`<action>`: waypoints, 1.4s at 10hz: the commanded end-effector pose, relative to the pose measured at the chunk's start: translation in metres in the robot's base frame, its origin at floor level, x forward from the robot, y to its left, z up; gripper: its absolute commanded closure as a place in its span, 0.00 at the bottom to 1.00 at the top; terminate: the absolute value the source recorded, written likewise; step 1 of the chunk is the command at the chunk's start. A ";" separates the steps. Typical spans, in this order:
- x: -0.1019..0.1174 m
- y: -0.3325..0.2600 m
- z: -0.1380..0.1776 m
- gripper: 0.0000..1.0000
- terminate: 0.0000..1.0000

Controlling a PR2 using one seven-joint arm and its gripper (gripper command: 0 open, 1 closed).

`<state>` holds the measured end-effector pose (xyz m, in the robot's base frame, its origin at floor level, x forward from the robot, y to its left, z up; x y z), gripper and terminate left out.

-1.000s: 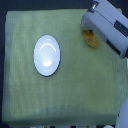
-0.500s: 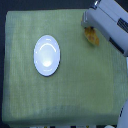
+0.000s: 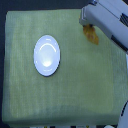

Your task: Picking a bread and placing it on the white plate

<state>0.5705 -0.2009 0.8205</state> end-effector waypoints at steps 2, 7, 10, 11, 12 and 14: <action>-0.015 0.111 0.048 1.00 0.00; -0.039 0.228 0.035 1.00 0.00; -0.053 0.265 0.019 1.00 0.00; -0.054 0.269 0.017 1.00 0.00; -0.053 0.274 0.014 1.00 0.00; -0.056 0.277 0.010 1.00 0.00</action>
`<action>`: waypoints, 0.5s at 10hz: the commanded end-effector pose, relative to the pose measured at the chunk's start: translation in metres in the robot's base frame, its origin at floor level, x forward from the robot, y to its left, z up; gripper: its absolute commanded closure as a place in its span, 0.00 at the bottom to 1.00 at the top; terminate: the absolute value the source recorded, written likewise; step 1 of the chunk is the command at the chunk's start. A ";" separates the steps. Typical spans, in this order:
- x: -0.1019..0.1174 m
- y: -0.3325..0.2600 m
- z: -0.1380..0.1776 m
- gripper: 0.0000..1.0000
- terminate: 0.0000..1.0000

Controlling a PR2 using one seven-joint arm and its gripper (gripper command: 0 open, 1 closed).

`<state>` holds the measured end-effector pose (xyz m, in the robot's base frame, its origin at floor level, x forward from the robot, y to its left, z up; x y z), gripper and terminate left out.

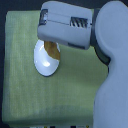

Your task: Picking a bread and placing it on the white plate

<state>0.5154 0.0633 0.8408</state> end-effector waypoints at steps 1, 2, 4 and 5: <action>-0.003 0.014 -0.014 1.00 0.00; -0.004 0.015 -0.015 1.00 0.00; -0.006 0.006 -0.014 1.00 0.00; -0.010 0.001 -0.019 1.00 0.00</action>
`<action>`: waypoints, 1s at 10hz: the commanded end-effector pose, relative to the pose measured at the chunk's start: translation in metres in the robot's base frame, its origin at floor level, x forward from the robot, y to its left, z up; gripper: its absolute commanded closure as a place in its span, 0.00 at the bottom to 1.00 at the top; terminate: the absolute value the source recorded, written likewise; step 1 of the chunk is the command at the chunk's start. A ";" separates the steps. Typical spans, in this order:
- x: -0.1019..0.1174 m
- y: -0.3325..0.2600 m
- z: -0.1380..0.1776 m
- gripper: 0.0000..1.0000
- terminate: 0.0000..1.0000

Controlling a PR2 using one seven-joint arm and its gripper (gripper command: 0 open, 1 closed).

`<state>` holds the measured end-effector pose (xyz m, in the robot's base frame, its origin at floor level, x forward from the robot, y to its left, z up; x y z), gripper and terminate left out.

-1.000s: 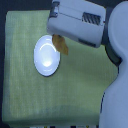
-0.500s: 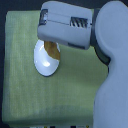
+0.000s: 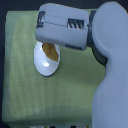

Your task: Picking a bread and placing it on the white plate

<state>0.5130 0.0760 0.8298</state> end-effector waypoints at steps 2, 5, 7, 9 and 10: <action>-0.007 -0.008 -0.009 0.00 0.00; -0.005 -0.007 -0.010 0.00 0.00; 0.000 -0.005 -0.011 0.00 0.00; 0.002 -0.003 -0.011 0.00 0.00; 0.003 -0.005 -0.012 0.00 0.00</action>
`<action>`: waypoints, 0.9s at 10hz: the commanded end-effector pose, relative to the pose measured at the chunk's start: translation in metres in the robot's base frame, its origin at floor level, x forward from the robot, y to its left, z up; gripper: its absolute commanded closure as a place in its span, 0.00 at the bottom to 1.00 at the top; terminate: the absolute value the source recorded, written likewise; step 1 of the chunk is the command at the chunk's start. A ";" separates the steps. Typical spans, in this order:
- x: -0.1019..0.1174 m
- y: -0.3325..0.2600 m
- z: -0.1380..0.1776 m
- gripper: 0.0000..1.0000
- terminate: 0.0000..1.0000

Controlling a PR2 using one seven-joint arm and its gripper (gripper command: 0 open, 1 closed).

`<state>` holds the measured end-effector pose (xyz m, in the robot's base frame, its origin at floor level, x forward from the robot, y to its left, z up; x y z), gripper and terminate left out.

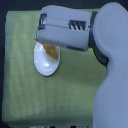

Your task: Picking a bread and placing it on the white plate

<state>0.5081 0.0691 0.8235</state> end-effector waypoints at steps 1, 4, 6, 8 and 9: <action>0.009 0.001 -0.007 0.00 0.00; 0.010 -0.002 -0.006 0.00 0.00; 0.019 -0.010 0.020 0.00 0.00; 0.035 -0.023 0.059 0.00 0.00; 0.040 -0.034 0.073 0.00 0.00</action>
<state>0.5218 0.0634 0.8328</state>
